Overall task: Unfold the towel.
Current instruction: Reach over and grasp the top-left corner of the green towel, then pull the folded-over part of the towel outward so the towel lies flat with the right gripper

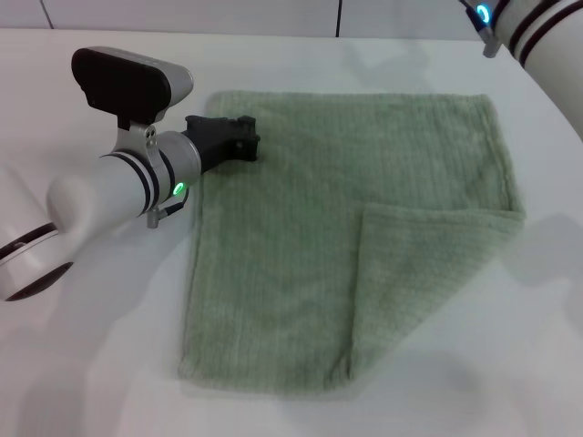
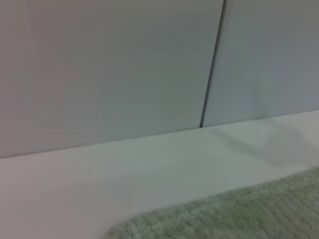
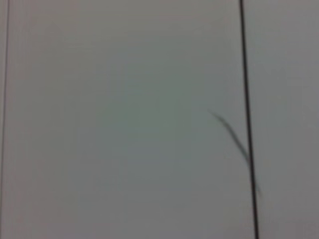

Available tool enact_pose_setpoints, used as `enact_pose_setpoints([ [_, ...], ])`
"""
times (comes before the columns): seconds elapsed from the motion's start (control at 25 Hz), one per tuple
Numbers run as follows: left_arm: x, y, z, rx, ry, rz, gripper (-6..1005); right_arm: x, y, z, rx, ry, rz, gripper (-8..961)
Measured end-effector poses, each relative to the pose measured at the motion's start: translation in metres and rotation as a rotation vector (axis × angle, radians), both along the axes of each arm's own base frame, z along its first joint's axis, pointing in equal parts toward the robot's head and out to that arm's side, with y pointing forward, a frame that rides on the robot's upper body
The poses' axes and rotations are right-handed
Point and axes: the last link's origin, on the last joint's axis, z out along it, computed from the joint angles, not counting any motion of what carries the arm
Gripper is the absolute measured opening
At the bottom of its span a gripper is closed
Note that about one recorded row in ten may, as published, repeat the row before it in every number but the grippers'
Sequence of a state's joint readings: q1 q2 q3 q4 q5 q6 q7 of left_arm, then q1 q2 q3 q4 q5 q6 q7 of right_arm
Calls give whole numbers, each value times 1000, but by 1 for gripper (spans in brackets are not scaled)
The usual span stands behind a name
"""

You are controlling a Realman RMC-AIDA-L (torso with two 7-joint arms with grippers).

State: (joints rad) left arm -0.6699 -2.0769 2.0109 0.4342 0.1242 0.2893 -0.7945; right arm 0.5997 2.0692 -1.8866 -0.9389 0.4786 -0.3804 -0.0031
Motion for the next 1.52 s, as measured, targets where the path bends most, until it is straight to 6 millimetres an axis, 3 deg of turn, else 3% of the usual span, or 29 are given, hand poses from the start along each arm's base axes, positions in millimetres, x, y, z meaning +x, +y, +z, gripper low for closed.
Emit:
enact_pose_setpoints([
  [1.08, -5, 1, 1, -1, 32, 16, 29, -40, 1, -5, -272, -181, -162, 811],
  [1.52, -5, 1, 0, -5, 45, 6, 31, -47, -9, -13, -455, -404, -253, 811],
])
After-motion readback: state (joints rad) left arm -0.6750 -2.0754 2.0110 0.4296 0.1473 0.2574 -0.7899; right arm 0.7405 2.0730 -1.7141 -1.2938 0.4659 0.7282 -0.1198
